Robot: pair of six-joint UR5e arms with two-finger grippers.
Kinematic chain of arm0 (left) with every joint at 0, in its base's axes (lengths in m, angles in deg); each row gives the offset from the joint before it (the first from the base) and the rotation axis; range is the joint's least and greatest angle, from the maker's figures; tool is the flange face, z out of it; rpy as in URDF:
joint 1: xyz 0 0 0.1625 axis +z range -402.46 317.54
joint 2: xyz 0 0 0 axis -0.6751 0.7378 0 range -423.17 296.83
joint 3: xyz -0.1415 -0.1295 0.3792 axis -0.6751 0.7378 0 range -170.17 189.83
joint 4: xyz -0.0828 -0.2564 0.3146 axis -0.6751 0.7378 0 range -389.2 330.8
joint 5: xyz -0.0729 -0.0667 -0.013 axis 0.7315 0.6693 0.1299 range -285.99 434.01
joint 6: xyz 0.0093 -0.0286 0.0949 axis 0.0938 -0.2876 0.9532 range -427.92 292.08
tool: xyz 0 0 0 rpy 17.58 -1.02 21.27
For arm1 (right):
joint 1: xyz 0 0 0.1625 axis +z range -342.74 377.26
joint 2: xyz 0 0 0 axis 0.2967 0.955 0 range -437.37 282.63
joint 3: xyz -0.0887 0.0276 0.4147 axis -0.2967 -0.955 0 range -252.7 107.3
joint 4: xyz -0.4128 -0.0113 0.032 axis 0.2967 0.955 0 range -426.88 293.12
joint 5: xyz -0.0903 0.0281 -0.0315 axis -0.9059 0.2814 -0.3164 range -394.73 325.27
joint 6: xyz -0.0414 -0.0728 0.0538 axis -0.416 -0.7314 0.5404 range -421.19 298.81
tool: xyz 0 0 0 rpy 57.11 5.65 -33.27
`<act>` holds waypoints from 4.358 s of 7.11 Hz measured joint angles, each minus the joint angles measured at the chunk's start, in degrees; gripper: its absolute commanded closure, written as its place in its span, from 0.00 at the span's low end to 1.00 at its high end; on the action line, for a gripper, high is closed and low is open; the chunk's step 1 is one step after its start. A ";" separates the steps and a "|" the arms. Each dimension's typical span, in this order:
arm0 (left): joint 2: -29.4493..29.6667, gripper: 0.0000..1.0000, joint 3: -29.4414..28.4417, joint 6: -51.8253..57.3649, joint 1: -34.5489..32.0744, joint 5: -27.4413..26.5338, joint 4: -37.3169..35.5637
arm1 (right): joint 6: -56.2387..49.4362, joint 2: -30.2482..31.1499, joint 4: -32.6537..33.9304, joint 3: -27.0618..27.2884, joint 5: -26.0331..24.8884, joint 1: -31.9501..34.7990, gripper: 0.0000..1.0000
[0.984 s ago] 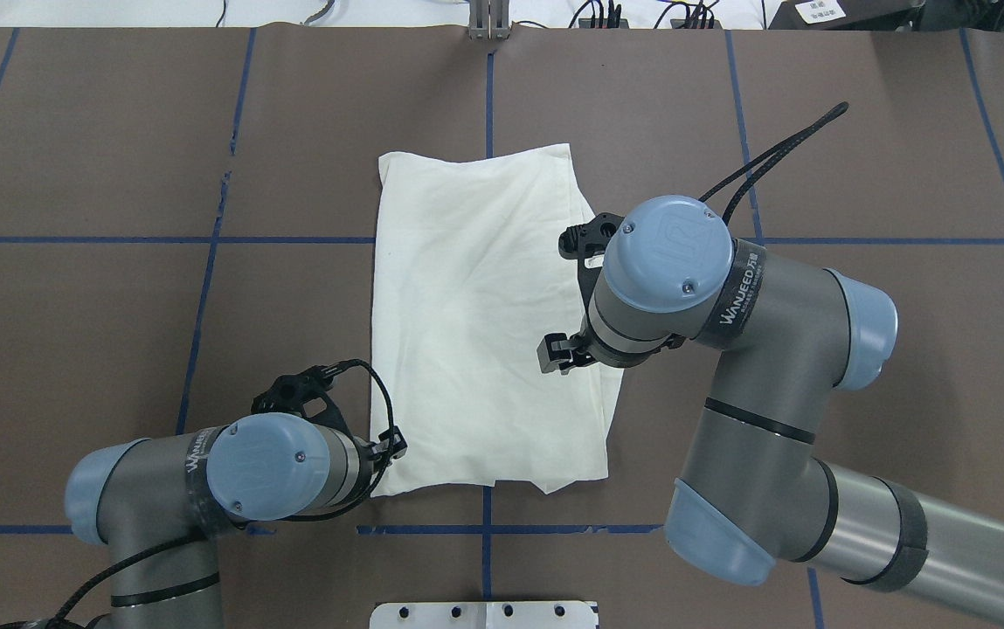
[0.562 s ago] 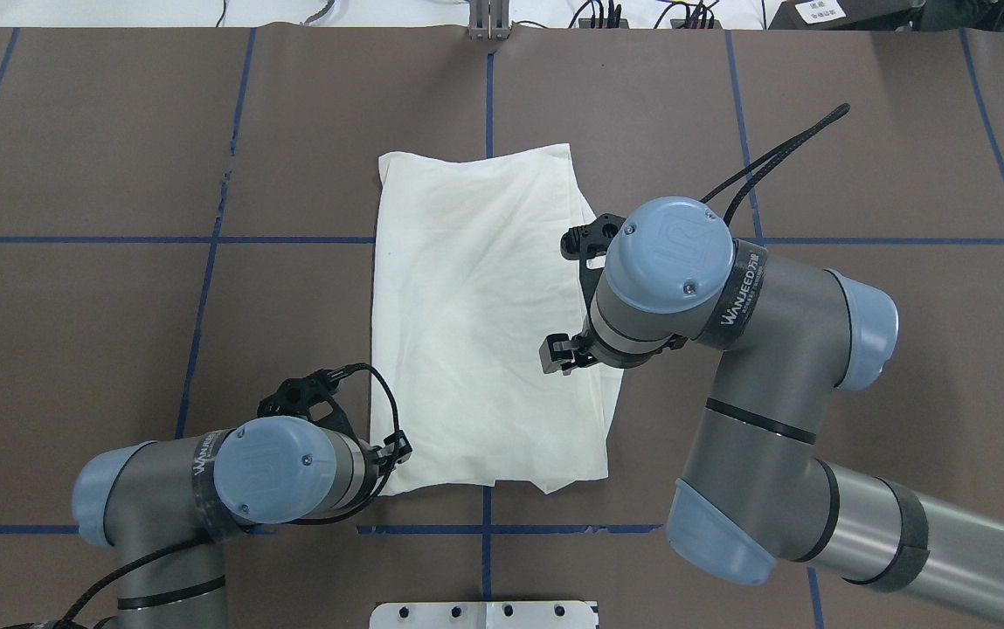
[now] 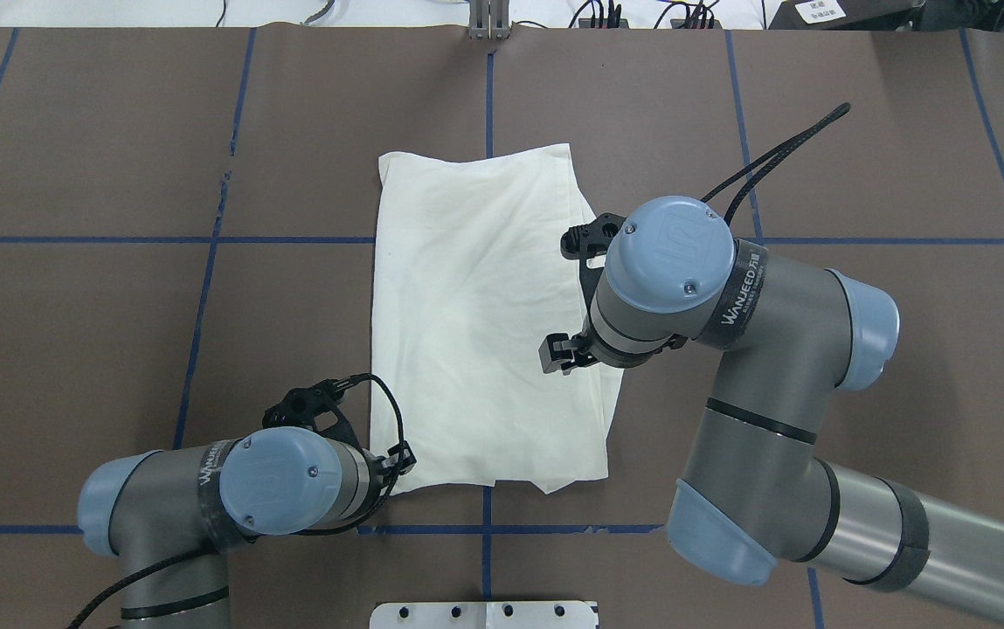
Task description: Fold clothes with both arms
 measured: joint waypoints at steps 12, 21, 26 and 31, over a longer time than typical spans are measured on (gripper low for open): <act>-0.66 1.00 3.09 5.84 0.24 0.45 -0.41 | 18.15 4.82 -11.55 0.55 -0.57 -4.56 0.00; -0.46 1.00 2.90 6.15 0.36 0.72 -0.31 | 39.59 8.55 -18.73 -4.14 -10.22 -11.92 0.00; -0.42 1.00 2.86 6.16 0.36 0.71 -0.27 | 39.54 7.50 -18.54 -5.80 -10.79 -12.15 0.23; -0.19 1.00 2.56 6.15 0.36 0.73 -0.33 | 39.29 7.54 -18.46 -5.51 -10.60 -12.40 1.00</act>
